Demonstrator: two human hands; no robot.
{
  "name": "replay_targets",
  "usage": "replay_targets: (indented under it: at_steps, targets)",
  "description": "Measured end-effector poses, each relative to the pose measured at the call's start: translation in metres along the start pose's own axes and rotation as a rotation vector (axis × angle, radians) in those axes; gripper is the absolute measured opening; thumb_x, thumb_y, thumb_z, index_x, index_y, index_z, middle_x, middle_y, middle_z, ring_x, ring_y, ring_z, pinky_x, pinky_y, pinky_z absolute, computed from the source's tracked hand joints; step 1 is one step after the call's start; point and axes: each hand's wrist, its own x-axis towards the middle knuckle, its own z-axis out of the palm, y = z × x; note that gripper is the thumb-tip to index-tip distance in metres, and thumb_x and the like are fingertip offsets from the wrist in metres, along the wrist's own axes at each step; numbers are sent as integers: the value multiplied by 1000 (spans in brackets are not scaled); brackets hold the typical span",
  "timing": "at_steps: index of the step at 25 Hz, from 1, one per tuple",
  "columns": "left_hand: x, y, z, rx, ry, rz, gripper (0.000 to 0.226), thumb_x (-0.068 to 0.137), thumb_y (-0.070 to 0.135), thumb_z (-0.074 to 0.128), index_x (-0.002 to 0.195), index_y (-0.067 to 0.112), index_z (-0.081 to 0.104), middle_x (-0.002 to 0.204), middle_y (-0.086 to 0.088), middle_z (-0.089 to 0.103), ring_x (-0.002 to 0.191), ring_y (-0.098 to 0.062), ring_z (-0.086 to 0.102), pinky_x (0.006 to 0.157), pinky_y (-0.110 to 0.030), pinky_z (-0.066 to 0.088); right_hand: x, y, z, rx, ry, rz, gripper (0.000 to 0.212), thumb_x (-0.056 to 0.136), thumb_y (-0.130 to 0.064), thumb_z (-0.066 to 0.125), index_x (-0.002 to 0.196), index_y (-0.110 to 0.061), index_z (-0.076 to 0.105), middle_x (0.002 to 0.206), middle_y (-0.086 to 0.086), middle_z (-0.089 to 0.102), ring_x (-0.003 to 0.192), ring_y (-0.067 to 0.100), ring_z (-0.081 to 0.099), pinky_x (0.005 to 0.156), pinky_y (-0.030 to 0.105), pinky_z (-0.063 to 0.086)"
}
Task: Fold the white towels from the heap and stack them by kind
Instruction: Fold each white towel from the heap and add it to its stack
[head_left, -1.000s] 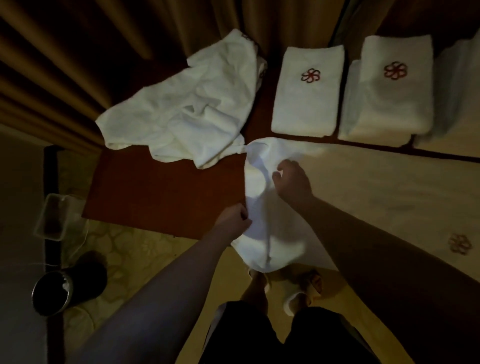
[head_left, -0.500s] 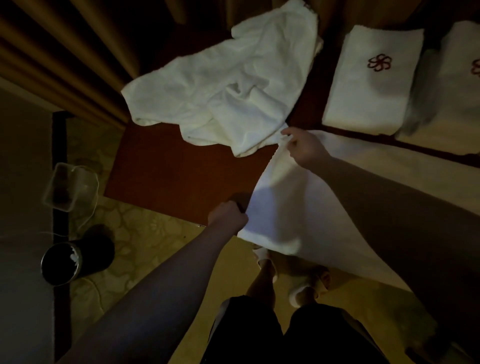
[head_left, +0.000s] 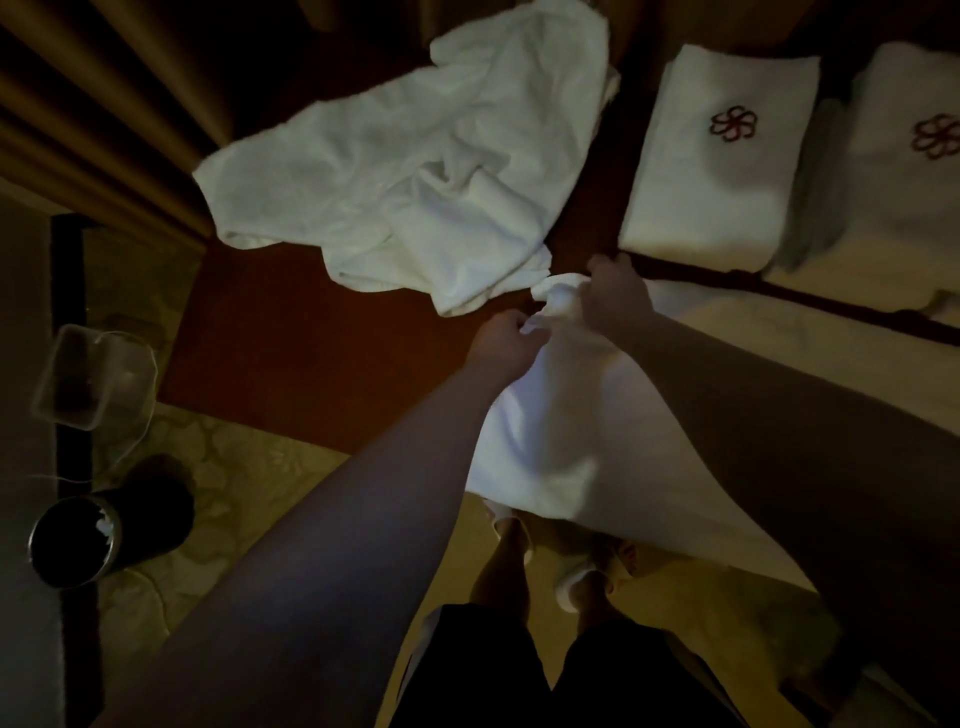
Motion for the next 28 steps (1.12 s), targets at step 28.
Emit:
replay_targets:
  at_steps: [28]
  targets:
    - [-77,24,142,741,-9,441,42,92,26,51,132,16,44,133,-13,41,118,-30,42,79,-40,49,-176,227,-3,47,337,468,41,90,-27,56,124,-6,50,127,20,44,119,39,39,89,50,41]
